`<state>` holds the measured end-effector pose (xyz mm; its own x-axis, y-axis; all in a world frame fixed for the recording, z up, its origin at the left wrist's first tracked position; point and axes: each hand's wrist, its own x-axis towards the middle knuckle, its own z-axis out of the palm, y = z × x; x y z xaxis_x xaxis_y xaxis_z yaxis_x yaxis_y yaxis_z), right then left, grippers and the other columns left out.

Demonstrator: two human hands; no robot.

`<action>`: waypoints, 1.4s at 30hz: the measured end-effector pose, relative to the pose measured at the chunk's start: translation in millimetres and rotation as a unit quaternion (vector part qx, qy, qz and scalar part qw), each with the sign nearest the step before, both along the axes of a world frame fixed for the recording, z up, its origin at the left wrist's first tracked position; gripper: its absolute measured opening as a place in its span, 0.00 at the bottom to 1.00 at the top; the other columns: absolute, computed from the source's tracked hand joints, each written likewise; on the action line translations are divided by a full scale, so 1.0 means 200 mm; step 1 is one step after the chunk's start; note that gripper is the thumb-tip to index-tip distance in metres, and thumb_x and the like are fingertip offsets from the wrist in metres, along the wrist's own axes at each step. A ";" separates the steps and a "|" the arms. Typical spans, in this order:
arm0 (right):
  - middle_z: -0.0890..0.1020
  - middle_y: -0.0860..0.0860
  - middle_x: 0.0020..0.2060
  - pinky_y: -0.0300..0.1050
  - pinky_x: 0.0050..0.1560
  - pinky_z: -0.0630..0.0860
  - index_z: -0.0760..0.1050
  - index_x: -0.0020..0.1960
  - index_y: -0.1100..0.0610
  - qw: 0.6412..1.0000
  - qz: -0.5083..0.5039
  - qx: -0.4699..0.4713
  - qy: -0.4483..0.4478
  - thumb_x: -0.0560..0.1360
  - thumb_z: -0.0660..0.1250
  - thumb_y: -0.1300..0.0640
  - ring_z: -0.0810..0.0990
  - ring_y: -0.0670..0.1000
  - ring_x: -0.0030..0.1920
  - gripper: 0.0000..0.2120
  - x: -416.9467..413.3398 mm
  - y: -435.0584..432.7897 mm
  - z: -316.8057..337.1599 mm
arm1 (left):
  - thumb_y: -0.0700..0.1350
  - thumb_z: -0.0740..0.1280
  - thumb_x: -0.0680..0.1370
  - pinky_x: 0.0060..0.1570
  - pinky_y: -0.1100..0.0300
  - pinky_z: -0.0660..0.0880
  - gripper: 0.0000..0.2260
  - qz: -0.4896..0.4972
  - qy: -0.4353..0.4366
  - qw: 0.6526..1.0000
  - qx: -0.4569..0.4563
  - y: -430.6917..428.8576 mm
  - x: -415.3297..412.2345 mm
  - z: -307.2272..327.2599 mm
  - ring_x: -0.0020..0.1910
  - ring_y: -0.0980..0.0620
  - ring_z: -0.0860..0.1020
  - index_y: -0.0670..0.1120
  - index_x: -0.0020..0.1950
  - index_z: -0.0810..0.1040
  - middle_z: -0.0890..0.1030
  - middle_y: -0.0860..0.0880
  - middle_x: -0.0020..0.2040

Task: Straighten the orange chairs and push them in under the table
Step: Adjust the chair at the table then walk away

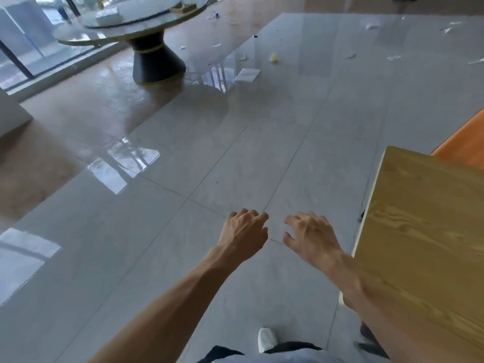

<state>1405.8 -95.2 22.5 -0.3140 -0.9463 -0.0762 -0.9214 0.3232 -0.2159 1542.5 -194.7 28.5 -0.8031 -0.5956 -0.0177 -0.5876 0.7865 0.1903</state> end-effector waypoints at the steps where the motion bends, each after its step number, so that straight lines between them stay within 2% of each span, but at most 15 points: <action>1: 0.80 0.52 0.55 0.49 0.57 0.69 0.73 0.61 0.54 1.000 -0.006 -0.003 0.002 0.78 0.58 0.48 0.76 0.54 0.56 0.17 -0.07 -0.08 0.01 | 0.48 0.61 0.78 0.55 0.50 0.71 0.12 -0.009 0.000 1.000 -0.004 -0.08 -0.07 0.02 0.54 0.44 0.77 0.45 0.59 0.75 0.81 0.45 0.53; 12: 0.80 0.52 0.54 0.49 0.56 0.71 0.73 0.61 0.55 0.997 -0.077 0.017 0.019 0.78 0.58 0.47 0.76 0.54 0.54 0.17 -0.83 -0.95 -0.10 | 0.49 0.60 0.79 0.56 0.50 0.72 0.13 -0.109 0.002 0.994 0.007 -1.05 -0.94 -0.11 0.55 0.45 0.77 0.45 0.60 0.74 0.81 0.45 0.55; 20: 0.80 0.52 0.52 0.49 0.54 0.70 0.75 0.58 0.55 0.980 -0.196 0.017 0.017 0.77 0.59 0.48 0.76 0.55 0.53 0.15 -1.56 -1.46 -0.01 | 0.49 0.61 0.78 0.56 0.51 0.72 0.12 -0.208 0.018 0.977 0.035 -1.66 -1.84 -0.09 0.56 0.45 0.77 0.46 0.59 0.75 0.81 0.46 0.55; 30: 0.80 0.52 0.51 0.48 0.52 0.70 0.75 0.57 0.54 0.945 -0.326 0.026 0.016 0.77 0.60 0.49 0.76 0.54 0.52 0.14 -2.71 -1.67 -0.12 | 0.49 0.61 0.78 0.57 0.51 0.70 0.14 -0.333 0.013 0.942 0.046 -1.97 -3.15 -0.15 0.58 0.45 0.76 0.47 0.62 0.74 0.80 0.46 0.57; 34: 0.79 0.52 0.47 0.48 0.50 0.70 0.74 0.53 0.56 0.934 -0.355 0.021 0.004 0.77 0.59 0.49 0.76 0.54 0.51 0.12 -3.30 -1.70 -0.13 | 0.48 0.60 0.79 0.56 0.52 0.70 0.12 -0.351 -0.015 0.936 0.029 -2.04 -3.79 -0.18 0.56 0.46 0.76 0.46 0.59 0.74 0.80 0.46 0.56; 42: 0.80 0.52 0.54 0.48 0.57 0.70 0.73 0.61 0.55 0.897 -0.442 0.005 0.009 0.77 0.60 0.50 0.76 0.53 0.56 0.15 -4.19 -1.69 -0.06 | 0.48 0.60 0.79 0.59 0.52 0.68 0.13 -0.431 0.002 0.901 0.044 -2.01 -4.86 -0.06 0.59 0.46 0.74 0.47 0.62 0.73 0.79 0.46 0.59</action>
